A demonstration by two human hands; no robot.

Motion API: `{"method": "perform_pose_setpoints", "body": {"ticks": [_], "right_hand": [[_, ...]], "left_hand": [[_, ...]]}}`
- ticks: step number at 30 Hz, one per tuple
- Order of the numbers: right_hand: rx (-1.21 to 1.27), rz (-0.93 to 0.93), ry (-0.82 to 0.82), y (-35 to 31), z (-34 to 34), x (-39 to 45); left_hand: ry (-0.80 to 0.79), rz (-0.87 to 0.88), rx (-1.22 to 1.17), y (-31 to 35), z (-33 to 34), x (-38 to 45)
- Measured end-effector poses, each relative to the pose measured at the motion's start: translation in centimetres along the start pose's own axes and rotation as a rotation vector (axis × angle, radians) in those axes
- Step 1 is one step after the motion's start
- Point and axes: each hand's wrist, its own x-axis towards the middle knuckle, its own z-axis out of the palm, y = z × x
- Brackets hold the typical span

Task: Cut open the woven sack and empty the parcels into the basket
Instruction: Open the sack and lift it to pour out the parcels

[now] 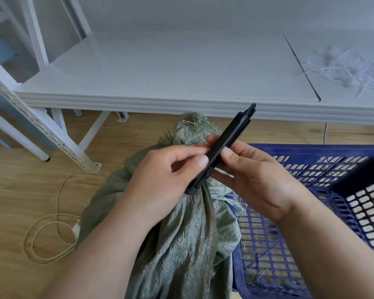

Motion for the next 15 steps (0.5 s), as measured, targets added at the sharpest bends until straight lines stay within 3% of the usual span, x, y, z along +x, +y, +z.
{"method": "perform_pose_setpoints", "body": {"ticks": [3,6,9,10,12,15], "right_hand": [[0.089,0.064,0.080,0.2,-0.1,0.1],[0.073,0.105,0.305,-0.4,-1.1,0.1],[0.035,0.123,0.428,-1.3,-2.3,-0.2],[0.013,0.131,0.446,-1.6,-2.6,-0.4],[-0.098,0.131,0.492,-2.2,-3.3,-0.8],[-0.307,0.060,0.601,-3.2,-4.2,-1.7]], "left_hand": [[0.066,-0.051,0.064,-0.2,-0.5,0.0],[0.240,-0.141,0.274,-1.6,-1.3,0.8],[-0.003,-0.472,0.424,-2.5,-1.0,1.8],[-0.095,-0.511,0.481,-2.7,-0.3,2.1],[-0.174,-0.462,0.525,-2.4,1.8,2.6],[-0.175,-0.218,0.512,-1.5,5.2,3.2]]}}
